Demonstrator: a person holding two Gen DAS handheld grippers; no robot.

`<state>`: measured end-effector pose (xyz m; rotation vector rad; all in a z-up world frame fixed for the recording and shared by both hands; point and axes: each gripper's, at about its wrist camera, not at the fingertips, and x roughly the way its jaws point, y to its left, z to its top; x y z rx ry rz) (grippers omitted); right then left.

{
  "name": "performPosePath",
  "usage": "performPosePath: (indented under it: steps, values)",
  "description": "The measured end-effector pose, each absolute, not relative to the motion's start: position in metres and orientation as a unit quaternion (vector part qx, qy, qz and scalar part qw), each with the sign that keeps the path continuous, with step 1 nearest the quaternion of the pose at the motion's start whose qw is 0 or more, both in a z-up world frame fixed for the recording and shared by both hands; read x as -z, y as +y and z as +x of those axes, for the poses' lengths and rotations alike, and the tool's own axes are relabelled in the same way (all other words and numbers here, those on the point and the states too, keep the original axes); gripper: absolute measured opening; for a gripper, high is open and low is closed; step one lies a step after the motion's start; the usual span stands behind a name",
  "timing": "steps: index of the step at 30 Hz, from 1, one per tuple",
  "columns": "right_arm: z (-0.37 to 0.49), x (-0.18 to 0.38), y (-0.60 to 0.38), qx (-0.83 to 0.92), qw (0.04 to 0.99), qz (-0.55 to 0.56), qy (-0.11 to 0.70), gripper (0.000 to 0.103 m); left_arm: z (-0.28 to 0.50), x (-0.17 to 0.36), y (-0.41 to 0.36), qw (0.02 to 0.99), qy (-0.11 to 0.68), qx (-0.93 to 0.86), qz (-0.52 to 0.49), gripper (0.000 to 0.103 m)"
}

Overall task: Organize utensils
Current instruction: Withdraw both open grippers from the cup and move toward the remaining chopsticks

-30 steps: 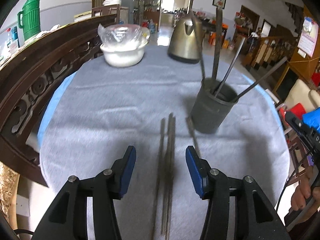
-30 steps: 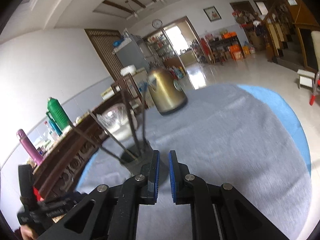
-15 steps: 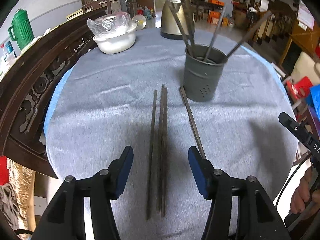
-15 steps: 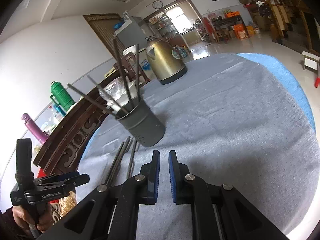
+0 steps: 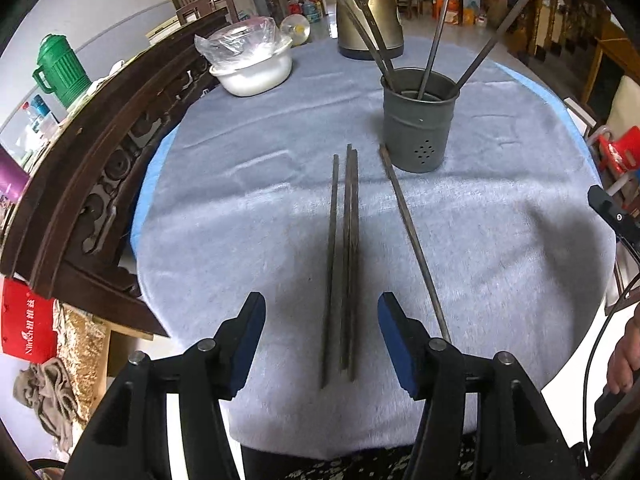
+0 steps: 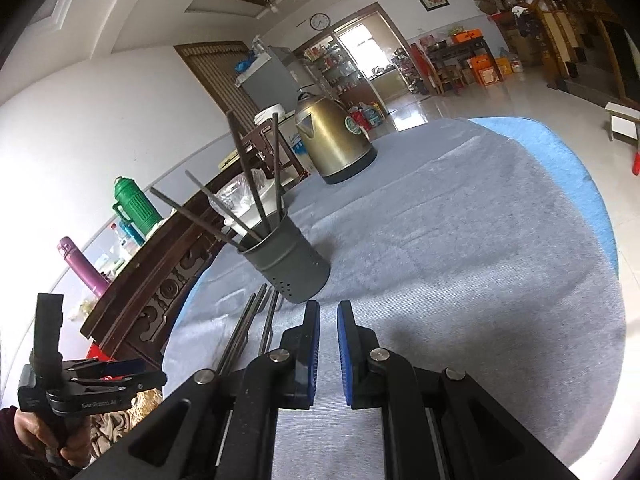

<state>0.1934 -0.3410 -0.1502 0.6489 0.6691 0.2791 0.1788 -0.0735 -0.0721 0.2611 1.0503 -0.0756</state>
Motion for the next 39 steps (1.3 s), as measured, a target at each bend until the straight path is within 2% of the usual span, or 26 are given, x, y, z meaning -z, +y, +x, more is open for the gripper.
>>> performPosePath:
  steps: [11,20,28,39]
  values:
    - [0.18,0.145,-0.37,-0.113,0.887,0.315,0.32,0.011,0.165,0.045,-0.082,0.858,0.495,0.03,0.135,0.059]
    - [0.175,0.134,-0.377,-0.115,0.883,0.308,0.334,0.012,0.165,0.037,-0.077,0.869,0.486,0.041,0.08,0.059]
    - [0.192,0.112,-0.343,-0.165,0.881,0.274,0.348,0.012,0.161,0.044,-0.044,0.885,0.465,0.029,0.002,0.06]
    - [0.205,0.095,-0.274,-0.247,0.857,0.245,0.38,0.012,0.146,0.058,0.015,0.893,0.446,-0.008,-0.052,0.063]
